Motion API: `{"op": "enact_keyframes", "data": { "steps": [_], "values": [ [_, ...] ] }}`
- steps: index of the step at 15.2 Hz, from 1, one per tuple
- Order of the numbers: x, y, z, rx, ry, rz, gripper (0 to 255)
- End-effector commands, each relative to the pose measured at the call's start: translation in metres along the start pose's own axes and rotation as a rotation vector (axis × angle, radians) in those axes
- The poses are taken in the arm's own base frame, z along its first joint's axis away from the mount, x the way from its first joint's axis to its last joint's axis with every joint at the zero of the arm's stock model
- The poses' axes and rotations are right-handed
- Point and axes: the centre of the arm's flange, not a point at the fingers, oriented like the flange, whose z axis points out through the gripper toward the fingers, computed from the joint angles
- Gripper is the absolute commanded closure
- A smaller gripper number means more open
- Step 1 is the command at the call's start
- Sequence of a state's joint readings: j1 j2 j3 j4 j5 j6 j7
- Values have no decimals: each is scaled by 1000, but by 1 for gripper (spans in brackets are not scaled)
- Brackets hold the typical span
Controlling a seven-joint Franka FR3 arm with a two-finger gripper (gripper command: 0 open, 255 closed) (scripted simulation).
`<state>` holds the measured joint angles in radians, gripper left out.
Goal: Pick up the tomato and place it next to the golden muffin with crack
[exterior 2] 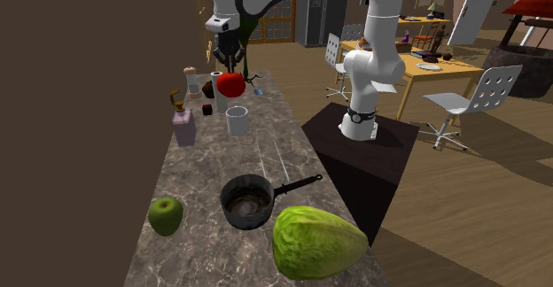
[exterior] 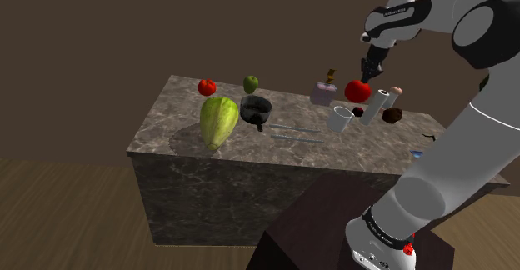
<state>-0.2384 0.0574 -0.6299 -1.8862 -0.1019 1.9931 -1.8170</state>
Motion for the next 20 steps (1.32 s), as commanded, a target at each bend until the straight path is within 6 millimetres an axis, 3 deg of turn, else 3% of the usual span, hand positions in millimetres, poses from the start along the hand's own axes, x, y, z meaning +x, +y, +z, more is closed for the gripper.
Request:
{"op": "enact_keyframes", "data": {
  "steps": [1,20],
  "values": [
    [-25,-3,1,-1,0,-2,255],
    [-272,-36,34,-1,0,-2,255]
  ]
}}
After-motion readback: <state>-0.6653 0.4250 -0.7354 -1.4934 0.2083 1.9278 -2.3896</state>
